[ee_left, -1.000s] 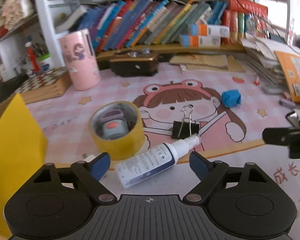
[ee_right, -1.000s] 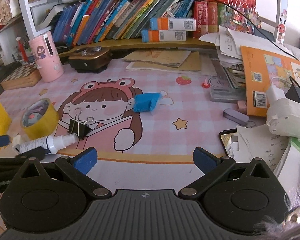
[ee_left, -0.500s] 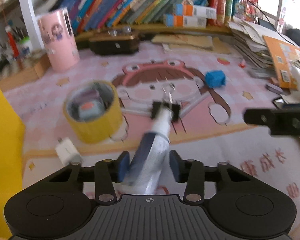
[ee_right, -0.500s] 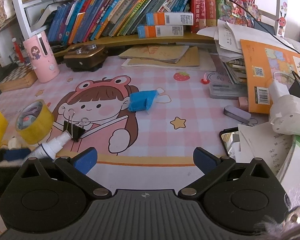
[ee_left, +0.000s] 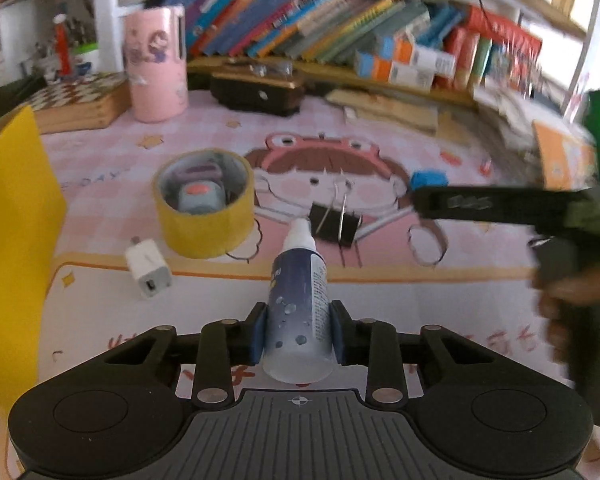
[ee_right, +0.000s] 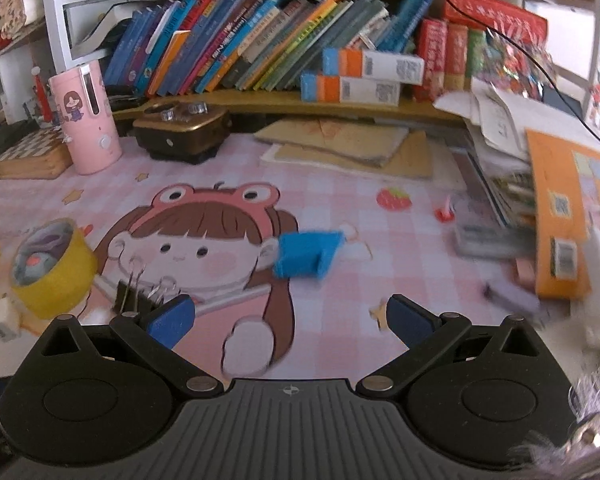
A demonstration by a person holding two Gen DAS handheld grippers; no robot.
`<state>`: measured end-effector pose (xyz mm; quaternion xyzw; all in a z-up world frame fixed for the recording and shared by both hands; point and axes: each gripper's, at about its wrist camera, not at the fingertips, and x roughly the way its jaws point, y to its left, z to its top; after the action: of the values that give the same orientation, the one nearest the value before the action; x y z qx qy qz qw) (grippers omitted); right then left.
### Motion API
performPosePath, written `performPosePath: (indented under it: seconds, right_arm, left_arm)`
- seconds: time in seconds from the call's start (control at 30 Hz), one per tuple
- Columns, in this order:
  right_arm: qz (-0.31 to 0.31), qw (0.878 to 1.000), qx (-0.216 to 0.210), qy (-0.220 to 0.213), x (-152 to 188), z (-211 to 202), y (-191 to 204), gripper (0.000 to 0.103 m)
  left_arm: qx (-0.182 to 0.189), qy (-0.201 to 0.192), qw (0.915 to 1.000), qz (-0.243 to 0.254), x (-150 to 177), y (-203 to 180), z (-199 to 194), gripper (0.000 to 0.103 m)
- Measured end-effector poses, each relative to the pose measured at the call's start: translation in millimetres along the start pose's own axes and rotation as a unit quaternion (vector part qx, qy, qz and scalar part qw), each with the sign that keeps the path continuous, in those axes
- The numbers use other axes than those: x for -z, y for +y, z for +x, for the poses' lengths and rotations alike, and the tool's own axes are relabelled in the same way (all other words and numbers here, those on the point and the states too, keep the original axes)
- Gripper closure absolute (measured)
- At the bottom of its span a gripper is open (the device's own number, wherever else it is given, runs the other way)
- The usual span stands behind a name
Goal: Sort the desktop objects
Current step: 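Grasp the white spray bottle with the left gripper while the right grasps the blue block, then carry the spray bottle and blue block toward the yellow box with both grippers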
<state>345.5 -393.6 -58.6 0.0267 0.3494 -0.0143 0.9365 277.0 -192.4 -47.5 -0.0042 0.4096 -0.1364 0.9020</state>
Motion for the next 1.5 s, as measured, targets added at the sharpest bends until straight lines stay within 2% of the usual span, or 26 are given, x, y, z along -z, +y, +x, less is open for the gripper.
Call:
performPosePath:
  seconds: [0.1,0.2,0.27,0.4,0.47,0.53,0.6,0.87,1.23,1.5]
  right_arm:
    - [-0.01,1.0,0.006,-0.003,-7,19,0,0.004]
    - [-0.015,1.0,0.011,0.001,-13,37,-1,0.016]
    - [-0.021,1.0,0.01,0.009,-15,49,-2,0.019]
    - [-0.02,0.999,0.014,0.021,-17,60,-6,0.041]
    - [-0.008,1.0,0.005,0.019,-16,61,-9,0.047]
    - [-0.01,1.0,0.006,0.016,-16,59,-10,0.061]
    - [-0.005,1.0,-0.003,0.019,-16,57,-12,0.065]
    - [0.013,1.0,-0.021,0.004,-15,12,-10,0.065]
    - [0.007,0.998,-0.065,-0.006,0,-64,17,0.065]
    - [0.012,0.997,-0.077,-0.003,25,-114,40,0.065]
  left_arm:
    - [0.012,-0.017,0.9995,-0.025,-1,6,-18,0.072]
    - [0.01,-0.026,0.9989,-0.038,0,10,-31,0.072]
    - [0.007,-0.027,0.9985,-0.046,2,13,-36,0.072]
    - [0.004,-0.033,0.9979,-0.056,4,18,-43,0.072]
    - [0.004,-0.035,0.9977,-0.058,5,18,-45,0.072]
    - [0.005,-0.038,0.9975,-0.06,5,19,-47,0.072]
    - [0.009,-0.042,0.9973,-0.059,5,19,-49,0.072]
    - [0.021,-0.065,0.9959,-0.059,7,17,-58,0.072]
    - [0.052,-0.09,0.9915,-0.078,21,22,-80,0.072]
    - [0.078,-0.101,0.9876,-0.091,37,40,-106,0.072]
